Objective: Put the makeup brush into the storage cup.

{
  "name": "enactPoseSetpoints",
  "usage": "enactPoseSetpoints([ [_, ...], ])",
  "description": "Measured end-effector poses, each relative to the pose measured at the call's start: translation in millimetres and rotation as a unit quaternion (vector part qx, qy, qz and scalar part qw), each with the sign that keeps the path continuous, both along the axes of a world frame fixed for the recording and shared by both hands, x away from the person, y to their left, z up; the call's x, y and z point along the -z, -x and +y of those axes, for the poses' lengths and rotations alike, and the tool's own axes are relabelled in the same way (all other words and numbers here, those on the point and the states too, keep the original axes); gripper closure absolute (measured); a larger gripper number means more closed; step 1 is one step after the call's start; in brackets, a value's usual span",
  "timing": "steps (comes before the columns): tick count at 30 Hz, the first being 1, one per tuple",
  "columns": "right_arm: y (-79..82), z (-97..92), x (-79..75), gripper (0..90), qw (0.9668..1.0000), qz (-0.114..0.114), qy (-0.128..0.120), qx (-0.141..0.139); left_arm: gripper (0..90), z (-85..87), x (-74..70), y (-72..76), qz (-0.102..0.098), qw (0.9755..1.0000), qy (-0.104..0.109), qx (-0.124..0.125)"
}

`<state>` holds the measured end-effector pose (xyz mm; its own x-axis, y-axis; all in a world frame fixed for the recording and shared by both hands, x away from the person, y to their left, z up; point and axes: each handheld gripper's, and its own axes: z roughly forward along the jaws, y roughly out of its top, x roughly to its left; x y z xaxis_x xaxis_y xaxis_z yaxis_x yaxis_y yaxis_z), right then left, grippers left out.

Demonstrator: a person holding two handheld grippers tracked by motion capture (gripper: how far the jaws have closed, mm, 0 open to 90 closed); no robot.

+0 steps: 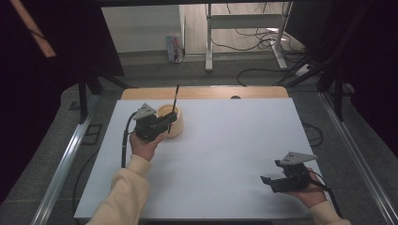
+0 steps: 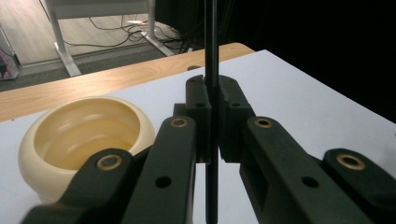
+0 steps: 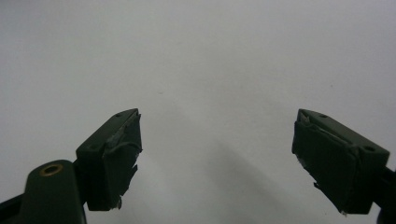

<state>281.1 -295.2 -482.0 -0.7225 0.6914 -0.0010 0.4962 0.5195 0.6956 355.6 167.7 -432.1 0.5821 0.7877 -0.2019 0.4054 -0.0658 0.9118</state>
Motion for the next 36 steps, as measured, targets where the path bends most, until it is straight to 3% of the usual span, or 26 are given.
enactPoseSetpoints([
  [12,-0.3,0.4,0.4,15.7,1.0,0.0,0.0,0.0,85.6,15.6,-0.2,-13.8,0.015,0.9984,0.053,-0.01],
  [36,-1.3,0.1,1.0,15.7,1.0,0.002,0.003,-0.001,85.6,24.7,6.8,-53.9,0.034,0.9961,0.076,-0.031],
])
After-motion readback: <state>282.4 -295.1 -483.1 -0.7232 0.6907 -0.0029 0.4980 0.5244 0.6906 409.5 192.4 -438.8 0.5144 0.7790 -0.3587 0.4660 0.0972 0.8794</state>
